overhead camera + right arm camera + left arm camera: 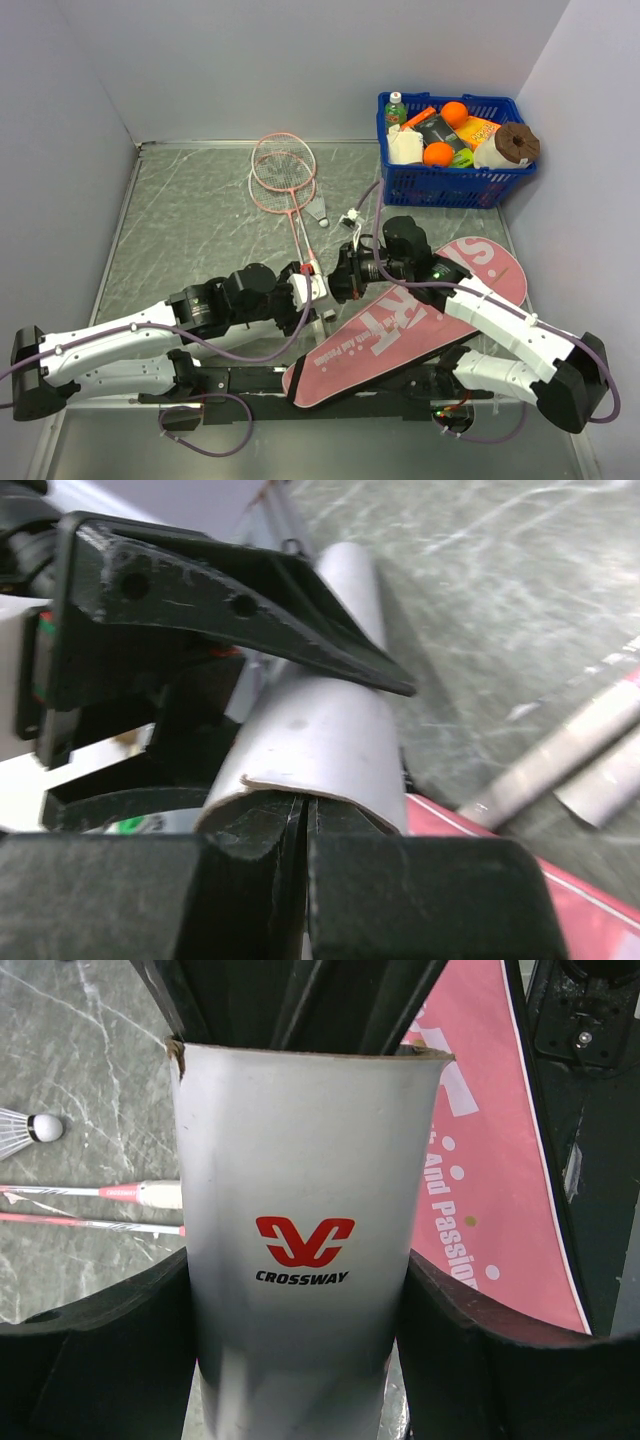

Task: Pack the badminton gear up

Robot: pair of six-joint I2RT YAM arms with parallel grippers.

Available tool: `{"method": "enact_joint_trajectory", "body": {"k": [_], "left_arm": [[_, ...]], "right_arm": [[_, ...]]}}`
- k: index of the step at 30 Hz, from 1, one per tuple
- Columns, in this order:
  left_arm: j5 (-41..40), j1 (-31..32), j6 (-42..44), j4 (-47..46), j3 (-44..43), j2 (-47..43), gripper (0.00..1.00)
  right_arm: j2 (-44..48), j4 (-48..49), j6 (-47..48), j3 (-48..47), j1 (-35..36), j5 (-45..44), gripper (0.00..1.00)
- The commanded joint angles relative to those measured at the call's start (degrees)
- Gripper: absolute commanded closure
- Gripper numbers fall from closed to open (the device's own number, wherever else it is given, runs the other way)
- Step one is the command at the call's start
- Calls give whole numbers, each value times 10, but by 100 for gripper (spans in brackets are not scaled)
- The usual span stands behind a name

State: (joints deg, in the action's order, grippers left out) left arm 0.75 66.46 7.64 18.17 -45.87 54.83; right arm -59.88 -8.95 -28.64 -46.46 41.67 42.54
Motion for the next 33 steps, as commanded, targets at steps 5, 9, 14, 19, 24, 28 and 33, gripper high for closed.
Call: {"method": "enact_joint_trajectory", "body": {"k": [5, 9, 14, 19, 24, 28, 33], "left_arm": [[33, 7, -6, -53, -7, -19, 99], [26, 7, -5, -51, -6, -20, 99], [18, 7, -12, -53, -8, -20, 99], [14, 7, -14, -48, -11, -16, 99], [14, 7, -16, -44, -15, -12, 99], [1, 7, -18, -39, -19, -18, 99], [-37, 7, -30, -43, -15, -43, 99]], "right_arm": [[-17, 33, 13, -34, 5, -6, 82], [3, -35, 43, -64, -1, -80, 68], [36, -83, 52, -86, -48, -149, 58], [54, -106, 52, -131, -100, -185, 52], [13, -93, 45, -167, -136, -222, 46], [-100, -72, 53, -216, -141, -236, 46], [-240, -74, 97, -303, -141, -265, 44]]}}
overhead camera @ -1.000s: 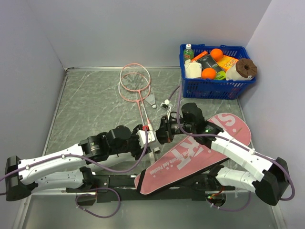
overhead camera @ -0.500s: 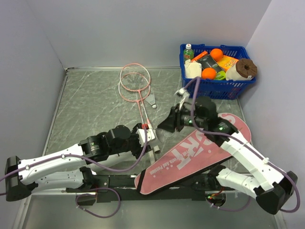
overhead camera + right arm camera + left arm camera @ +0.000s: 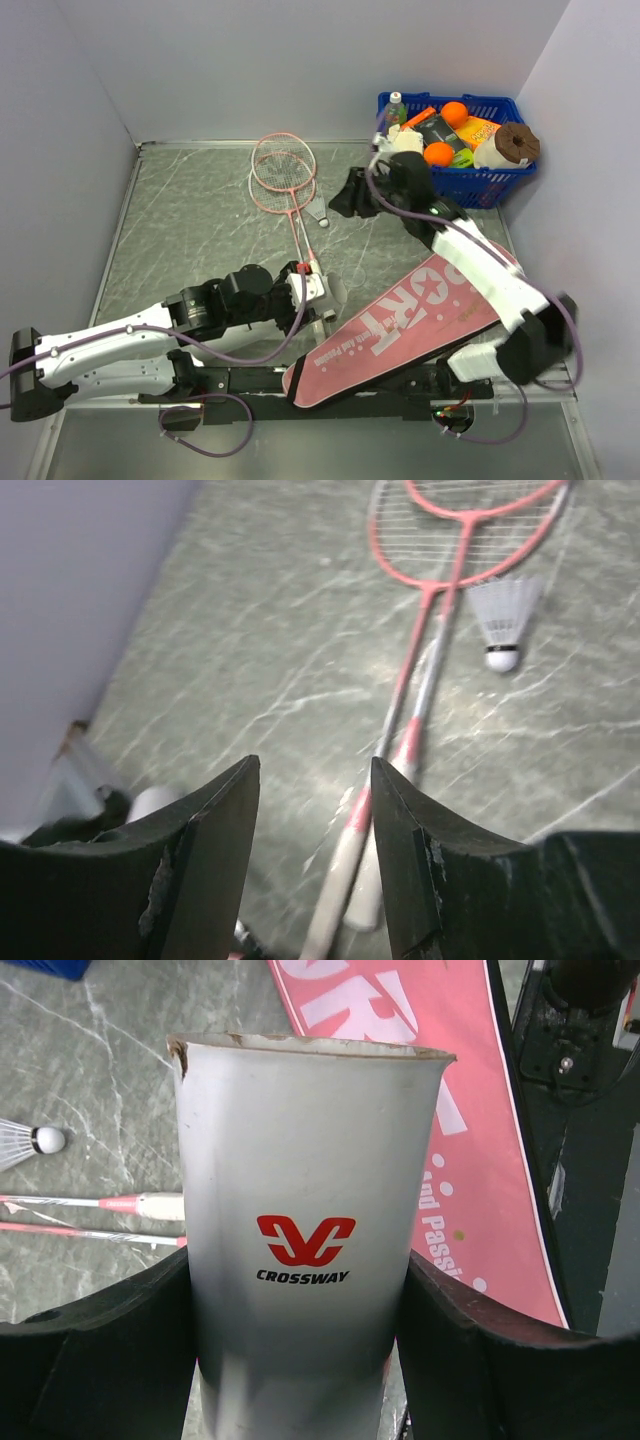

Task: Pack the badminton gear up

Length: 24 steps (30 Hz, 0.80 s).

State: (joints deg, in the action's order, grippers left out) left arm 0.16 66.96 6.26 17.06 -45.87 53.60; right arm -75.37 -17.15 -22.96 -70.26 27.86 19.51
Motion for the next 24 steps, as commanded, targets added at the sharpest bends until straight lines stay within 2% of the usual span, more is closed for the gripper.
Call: {"method": "enact_joint_trajectory", "body": {"k": [1, 4, 7, 13, 24], "left_arm": [[-43, 2, -19, -34, -16, -33, 99], [-81, 1, -26, -31, -19, -42, 99], [-106, 0, -31, -20, -25, -48, 99], [-140, -2, -40, -23, -22, -61, 99], [-130, -4, -39, -19, -23, -60, 99]], "right_arm": [[-138, -6, 42, -104, -3, -47, 44], [-222, -5, 36, -149, -5, -87, 43], [-290, 58, 27, -176, -12, -85, 41], [-450, 26, 49, -325, -16, -22, 39], [-558, 67, 29, -402, -32, 40, 38]]}}
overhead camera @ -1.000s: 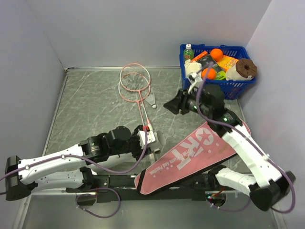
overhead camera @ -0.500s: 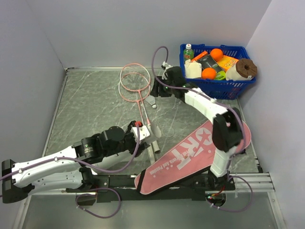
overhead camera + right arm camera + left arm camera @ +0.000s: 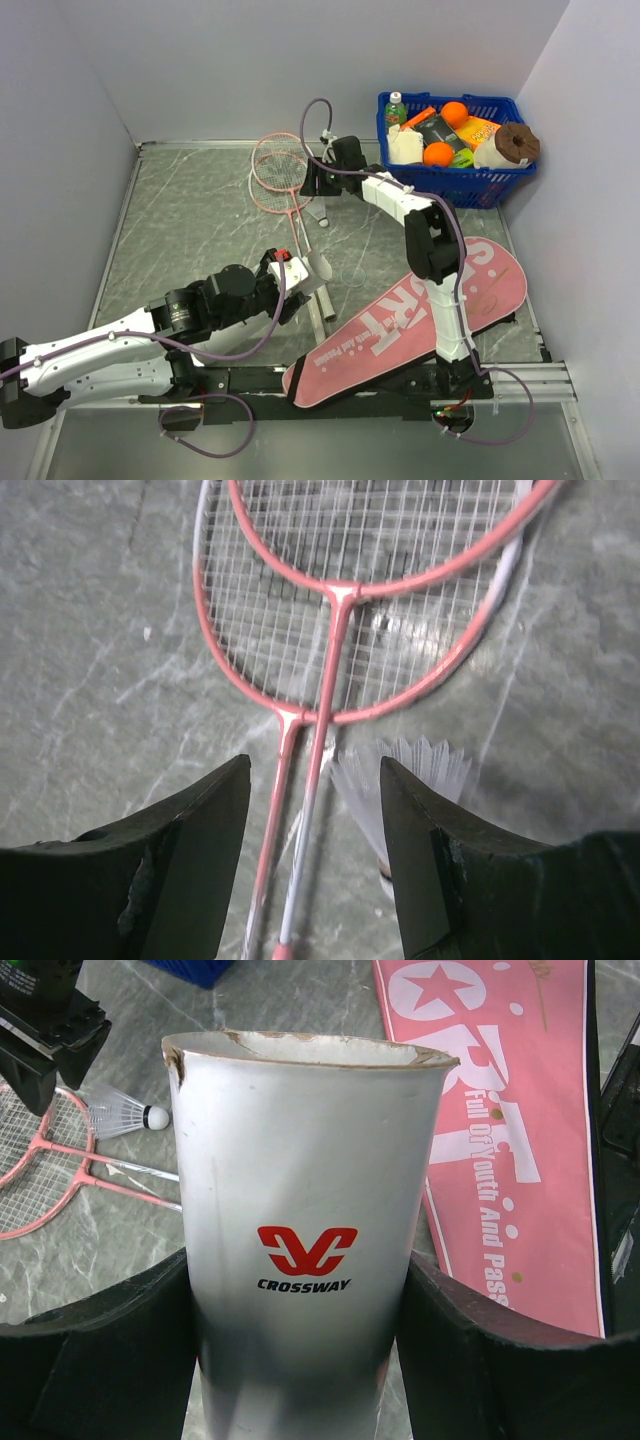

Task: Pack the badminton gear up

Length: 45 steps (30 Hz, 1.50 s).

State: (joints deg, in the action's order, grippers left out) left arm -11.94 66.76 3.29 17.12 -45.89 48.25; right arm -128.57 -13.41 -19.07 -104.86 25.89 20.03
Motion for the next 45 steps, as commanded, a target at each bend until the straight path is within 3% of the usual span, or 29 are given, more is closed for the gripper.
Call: {"method": "enact_joint_trajectory", "body": {"k": [1, 9, 19, 34, 45], "left_arm": [[-10, -2, -9, -20, -23, -7, 99], [-11, -2, -7, -17, -21, -9, 99], [-6, -3, -6, -16, -22, -4, 99], [-3, -3, -7, -14, -24, 3, 99], [2, -4, -9, -10, -26, 9, 99]], "right_arm": [[-41, 23, -9, -74, -12, 34, 38], [-68, 2, -17, -98, -17, 38, 38], [2, 59, -40, 46, -24, 21, 40], [90, 59, -9, 144, -25, -10, 41], [112, -29, 13, 142, -24, -83, 45]]}}
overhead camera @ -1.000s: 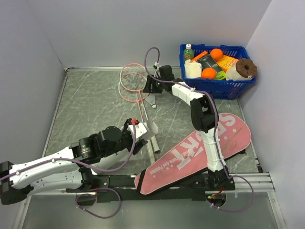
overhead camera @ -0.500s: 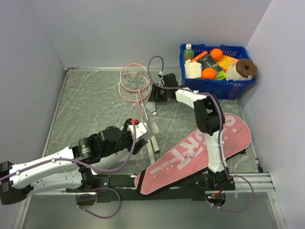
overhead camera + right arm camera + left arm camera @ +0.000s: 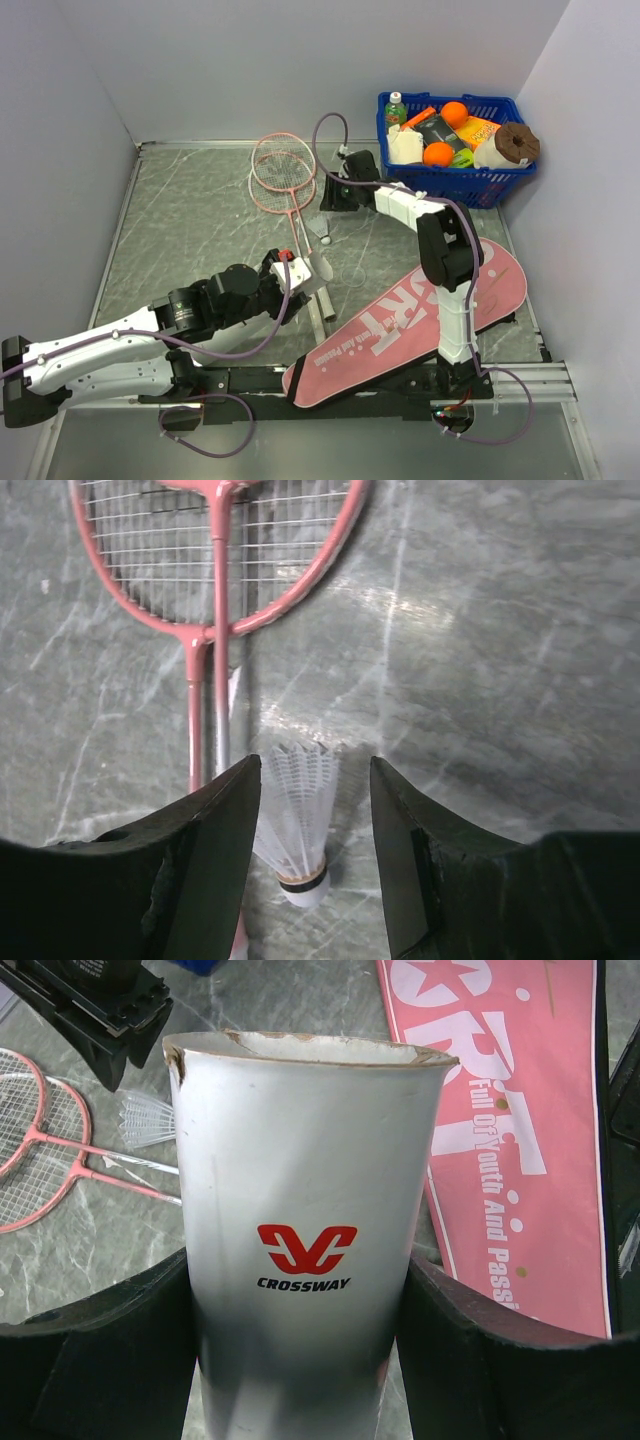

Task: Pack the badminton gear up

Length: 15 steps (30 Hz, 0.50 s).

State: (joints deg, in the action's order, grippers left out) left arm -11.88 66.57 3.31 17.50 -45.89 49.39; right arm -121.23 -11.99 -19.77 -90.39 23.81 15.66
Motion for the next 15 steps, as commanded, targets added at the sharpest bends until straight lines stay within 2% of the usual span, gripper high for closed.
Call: {"method": "enact_joint_trajectory", "body": {"k": [1, 11, 15], "left_arm": [[1, -1, -9, -16, -27, -3, 99], [-2, -2, -12, -13, -28, 4, 99], [-2, -2, -13, -12, -29, 6, 99]], "right_arm": [[37, -46, 25, -7, -3, -41, 45], [97, 26, 25, 36, -3, -36, 45], [98, 26, 36, 22, -3, -6, 43]]}}
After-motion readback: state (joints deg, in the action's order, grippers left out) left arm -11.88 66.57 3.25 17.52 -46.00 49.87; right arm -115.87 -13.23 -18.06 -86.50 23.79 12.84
